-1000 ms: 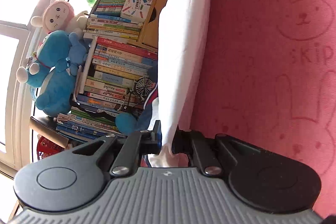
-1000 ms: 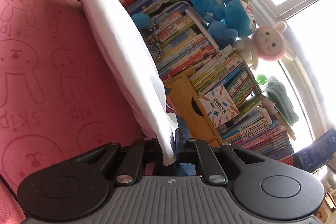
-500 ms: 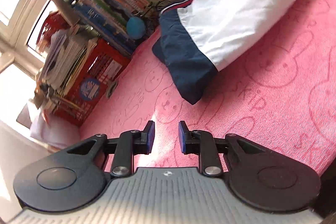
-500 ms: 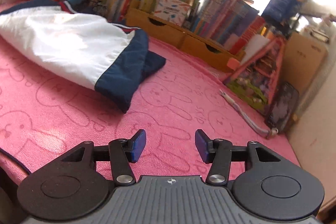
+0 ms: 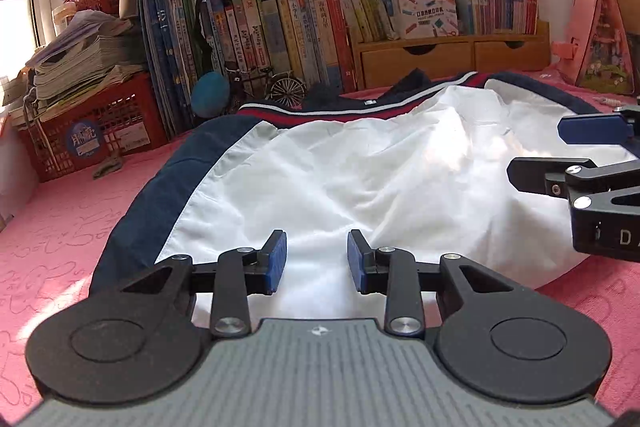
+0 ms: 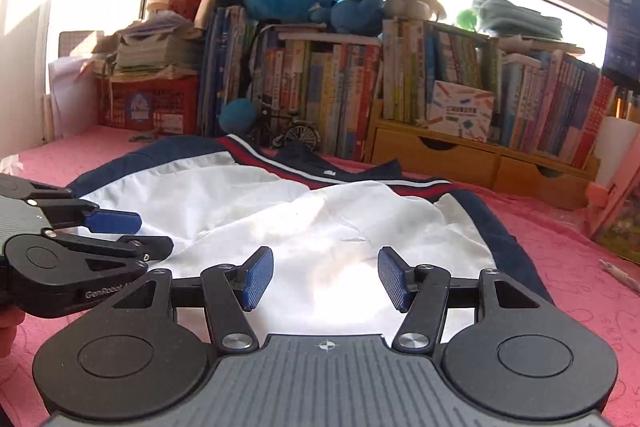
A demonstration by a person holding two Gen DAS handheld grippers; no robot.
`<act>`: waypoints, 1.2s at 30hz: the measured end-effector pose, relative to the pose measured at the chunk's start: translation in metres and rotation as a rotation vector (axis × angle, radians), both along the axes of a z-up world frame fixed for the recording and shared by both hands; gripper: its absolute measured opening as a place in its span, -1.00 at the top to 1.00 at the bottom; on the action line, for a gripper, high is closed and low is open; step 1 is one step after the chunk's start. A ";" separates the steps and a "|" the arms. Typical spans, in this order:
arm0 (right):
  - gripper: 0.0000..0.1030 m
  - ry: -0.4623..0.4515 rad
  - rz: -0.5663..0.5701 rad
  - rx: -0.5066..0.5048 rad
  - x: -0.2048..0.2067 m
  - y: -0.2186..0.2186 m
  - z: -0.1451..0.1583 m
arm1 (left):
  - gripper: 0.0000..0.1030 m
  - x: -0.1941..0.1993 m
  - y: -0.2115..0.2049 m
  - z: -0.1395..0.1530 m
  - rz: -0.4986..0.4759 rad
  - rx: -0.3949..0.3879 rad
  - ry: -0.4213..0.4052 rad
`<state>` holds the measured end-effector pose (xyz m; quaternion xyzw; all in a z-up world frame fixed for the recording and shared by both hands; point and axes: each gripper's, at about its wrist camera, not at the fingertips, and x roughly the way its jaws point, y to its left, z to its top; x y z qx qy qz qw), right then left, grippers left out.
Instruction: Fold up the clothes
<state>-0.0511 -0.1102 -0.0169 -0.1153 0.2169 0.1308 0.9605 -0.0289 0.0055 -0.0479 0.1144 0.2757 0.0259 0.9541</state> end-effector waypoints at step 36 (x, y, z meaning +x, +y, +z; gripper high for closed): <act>-0.73 0.015 -0.469 0.122 -0.006 -0.132 0.006 | -0.64 -0.024 0.098 0.054 0.224 -0.112 -0.137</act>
